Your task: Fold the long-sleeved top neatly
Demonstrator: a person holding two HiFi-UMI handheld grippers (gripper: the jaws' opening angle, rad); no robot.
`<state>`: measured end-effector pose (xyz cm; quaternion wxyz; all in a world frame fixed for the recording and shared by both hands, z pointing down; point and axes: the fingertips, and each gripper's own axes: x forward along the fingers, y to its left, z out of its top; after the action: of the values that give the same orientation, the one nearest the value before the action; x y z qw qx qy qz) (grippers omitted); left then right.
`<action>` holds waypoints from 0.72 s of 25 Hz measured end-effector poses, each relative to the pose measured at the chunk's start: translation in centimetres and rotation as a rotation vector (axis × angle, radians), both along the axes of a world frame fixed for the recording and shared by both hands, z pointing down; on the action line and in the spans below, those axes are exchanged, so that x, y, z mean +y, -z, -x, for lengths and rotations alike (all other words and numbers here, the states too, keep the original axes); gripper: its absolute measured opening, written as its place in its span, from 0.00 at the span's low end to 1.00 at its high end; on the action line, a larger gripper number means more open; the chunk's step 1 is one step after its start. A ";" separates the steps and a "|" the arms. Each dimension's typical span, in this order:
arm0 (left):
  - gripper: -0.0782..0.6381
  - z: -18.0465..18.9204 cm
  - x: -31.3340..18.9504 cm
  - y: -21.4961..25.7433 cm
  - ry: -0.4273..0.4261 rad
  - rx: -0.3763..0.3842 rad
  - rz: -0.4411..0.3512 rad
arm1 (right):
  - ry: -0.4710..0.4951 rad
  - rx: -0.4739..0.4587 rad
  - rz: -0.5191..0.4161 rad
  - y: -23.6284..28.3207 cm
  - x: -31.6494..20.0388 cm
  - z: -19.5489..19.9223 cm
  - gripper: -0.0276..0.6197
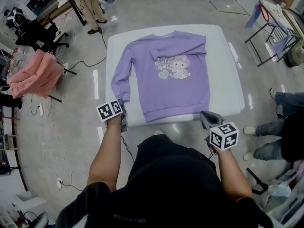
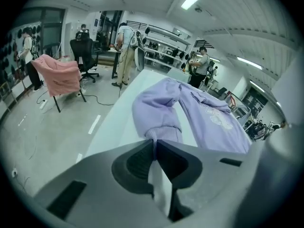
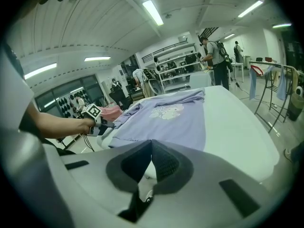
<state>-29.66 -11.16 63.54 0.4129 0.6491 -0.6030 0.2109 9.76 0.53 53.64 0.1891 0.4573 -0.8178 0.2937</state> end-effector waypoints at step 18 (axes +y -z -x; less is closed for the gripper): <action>0.15 14.8 -5.9 12.6 -0.116 -0.130 -0.166 | 0.022 0.016 -0.026 1.0 -5.0 3.8 0.05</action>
<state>-44.51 -17.07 50.99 0.3048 0.6998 -0.6054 0.2254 5.98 -4.44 52.67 0.1930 0.4529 -0.8251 0.2773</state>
